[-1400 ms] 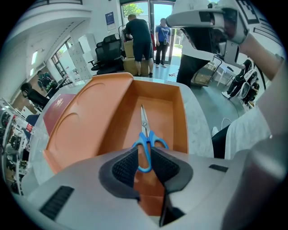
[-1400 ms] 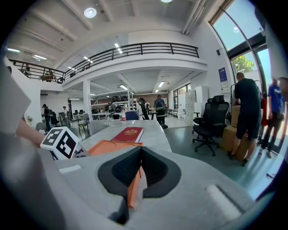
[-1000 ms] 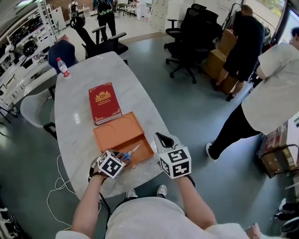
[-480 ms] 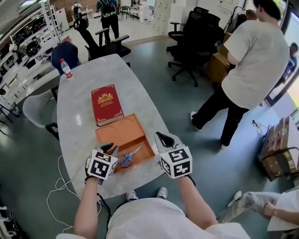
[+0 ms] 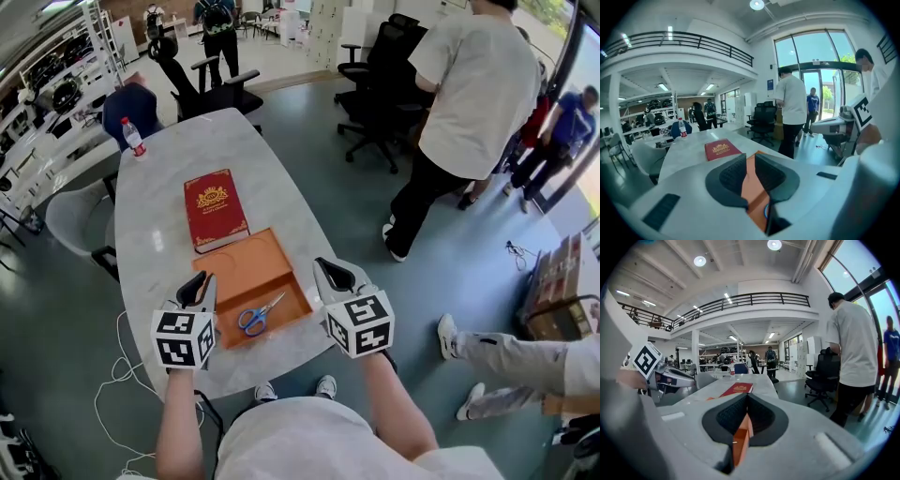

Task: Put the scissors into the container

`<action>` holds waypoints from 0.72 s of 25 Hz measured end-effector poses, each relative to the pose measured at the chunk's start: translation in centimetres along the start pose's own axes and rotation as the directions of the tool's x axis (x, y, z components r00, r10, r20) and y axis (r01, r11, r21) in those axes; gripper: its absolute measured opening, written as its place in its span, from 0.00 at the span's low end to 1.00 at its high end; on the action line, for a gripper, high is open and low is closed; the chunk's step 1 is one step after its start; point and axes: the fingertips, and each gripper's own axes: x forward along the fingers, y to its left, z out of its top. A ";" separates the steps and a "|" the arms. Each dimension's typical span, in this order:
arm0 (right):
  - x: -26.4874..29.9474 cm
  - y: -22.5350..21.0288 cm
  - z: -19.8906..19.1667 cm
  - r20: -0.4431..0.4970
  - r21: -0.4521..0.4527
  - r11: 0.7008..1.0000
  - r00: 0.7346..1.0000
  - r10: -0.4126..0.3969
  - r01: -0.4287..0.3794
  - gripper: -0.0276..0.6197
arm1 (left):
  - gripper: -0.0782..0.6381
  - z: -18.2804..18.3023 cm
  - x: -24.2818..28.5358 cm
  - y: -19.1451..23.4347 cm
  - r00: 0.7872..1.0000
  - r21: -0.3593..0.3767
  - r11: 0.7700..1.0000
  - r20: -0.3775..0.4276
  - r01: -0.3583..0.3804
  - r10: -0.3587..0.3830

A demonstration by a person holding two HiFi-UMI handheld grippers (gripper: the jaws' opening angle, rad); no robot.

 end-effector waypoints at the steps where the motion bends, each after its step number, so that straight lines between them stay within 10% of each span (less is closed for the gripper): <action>1: 0.0 0.0 0.2 0.004 0.000 1.000 1.000 -0.001 0.001 0.05 | 0.18 0.3 -0.3 0.2 1.000 -0.020 1.000 0.022 -0.010 0.010; 18: 0.0 -0.2 1.6 0.036 -0.020 1.000 0.999 -0.002 0.003 0.05 | 0.15 1.1 -1.0 0.7 0.990 -0.073 0.996 0.125 -0.051 0.060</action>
